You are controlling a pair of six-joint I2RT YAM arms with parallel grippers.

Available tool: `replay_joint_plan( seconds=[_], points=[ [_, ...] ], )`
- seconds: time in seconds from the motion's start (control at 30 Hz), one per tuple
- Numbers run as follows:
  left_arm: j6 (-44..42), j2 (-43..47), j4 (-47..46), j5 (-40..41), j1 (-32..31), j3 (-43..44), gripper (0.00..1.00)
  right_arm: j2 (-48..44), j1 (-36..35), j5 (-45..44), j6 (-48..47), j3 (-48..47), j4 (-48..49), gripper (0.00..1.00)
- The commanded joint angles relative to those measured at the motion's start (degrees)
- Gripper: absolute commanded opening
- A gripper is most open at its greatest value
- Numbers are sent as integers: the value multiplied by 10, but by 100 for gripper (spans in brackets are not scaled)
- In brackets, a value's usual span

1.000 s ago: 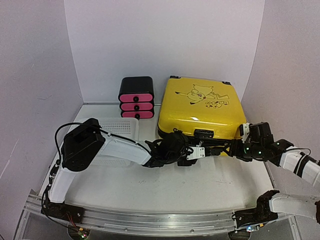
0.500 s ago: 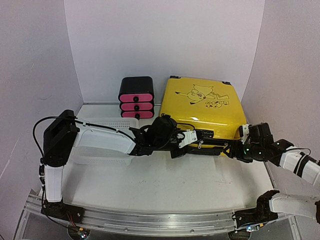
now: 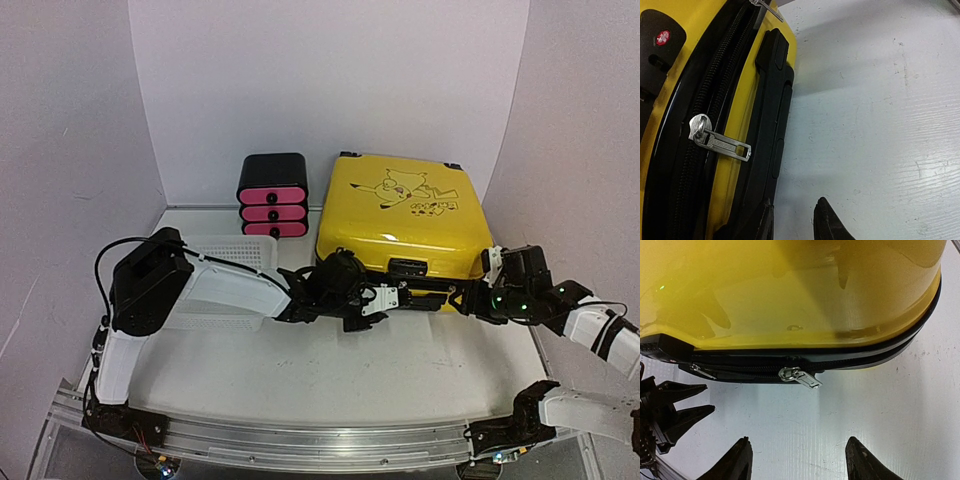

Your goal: Open, take out, and arrange the luggage

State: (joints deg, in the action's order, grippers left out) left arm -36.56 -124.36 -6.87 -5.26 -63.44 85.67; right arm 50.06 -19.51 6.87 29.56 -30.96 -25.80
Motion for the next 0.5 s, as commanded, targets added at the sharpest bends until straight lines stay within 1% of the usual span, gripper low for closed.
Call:
replay_joint_plan(
  seconds=[0.0,0.23,0.33,0.47],
  points=[
    [-31,-6,-11,15,-1,41,28,-8,4,1,-8,-7,8,63],
    [-43,-6,-10,20,-1,55,30,-5,4,-1,-9,-5,8,63],
    [-37,11,-11,11,0,51,32,-4,4,-1,-9,-2,8,63],
    [-46,-8,-11,19,3,70,33,-3,4,0,-8,1,11,63]
  ],
)
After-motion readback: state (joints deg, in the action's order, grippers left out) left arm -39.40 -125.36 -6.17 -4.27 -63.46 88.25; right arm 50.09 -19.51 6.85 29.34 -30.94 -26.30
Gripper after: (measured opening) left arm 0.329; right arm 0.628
